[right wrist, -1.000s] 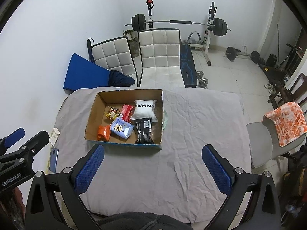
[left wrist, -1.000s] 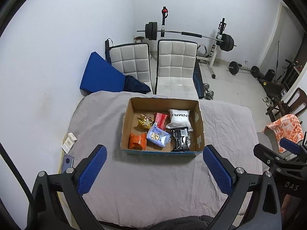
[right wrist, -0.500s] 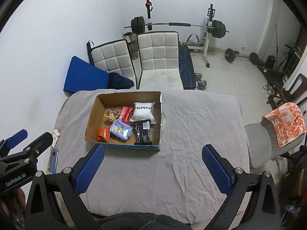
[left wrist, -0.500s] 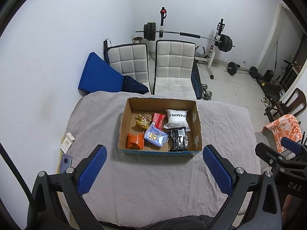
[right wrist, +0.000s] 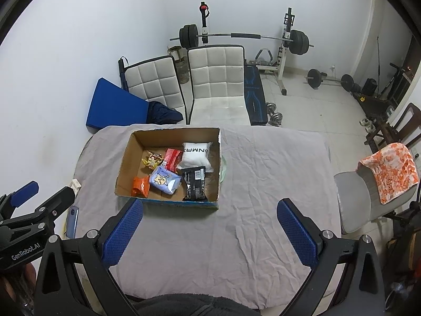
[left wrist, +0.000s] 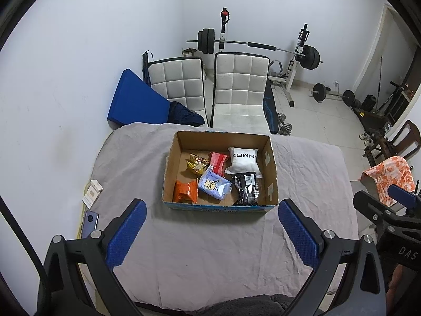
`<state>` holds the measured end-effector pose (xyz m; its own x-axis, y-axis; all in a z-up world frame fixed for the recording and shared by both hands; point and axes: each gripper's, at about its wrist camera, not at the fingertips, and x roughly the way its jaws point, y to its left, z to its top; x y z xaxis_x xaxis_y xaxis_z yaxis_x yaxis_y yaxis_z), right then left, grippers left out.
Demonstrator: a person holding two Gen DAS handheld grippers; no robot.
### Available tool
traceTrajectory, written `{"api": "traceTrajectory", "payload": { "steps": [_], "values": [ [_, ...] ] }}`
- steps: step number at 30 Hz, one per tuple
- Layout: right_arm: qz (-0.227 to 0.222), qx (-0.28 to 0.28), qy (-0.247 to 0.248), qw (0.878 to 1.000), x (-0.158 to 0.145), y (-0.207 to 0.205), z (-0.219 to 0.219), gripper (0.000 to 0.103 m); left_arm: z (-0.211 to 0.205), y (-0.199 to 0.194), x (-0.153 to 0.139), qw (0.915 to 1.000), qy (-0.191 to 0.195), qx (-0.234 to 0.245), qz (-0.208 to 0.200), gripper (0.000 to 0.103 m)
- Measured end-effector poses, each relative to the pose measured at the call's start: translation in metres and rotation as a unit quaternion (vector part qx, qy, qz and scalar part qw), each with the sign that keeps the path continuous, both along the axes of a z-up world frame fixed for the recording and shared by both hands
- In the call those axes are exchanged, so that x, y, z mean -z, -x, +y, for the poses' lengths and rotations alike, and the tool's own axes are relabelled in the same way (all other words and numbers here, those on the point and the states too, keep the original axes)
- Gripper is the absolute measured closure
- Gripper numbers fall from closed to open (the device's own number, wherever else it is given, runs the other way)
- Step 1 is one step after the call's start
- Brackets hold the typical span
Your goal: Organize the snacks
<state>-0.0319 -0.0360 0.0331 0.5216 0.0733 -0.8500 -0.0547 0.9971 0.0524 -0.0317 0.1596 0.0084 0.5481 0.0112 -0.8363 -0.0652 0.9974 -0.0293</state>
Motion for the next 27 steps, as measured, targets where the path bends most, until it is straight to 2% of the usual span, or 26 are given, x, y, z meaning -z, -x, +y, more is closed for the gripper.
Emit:
{"api": "traceTrajectory", "payload": {
  "steps": [27],
  "values": [
    [-0.004,0.002,0.003,1.000,0.0047,-0.0030,-0.0019,0.000,0.0024,-0.0001,0.0062,0.9999,0.004,-0.009,-0.007,0.000]
  ]
}}
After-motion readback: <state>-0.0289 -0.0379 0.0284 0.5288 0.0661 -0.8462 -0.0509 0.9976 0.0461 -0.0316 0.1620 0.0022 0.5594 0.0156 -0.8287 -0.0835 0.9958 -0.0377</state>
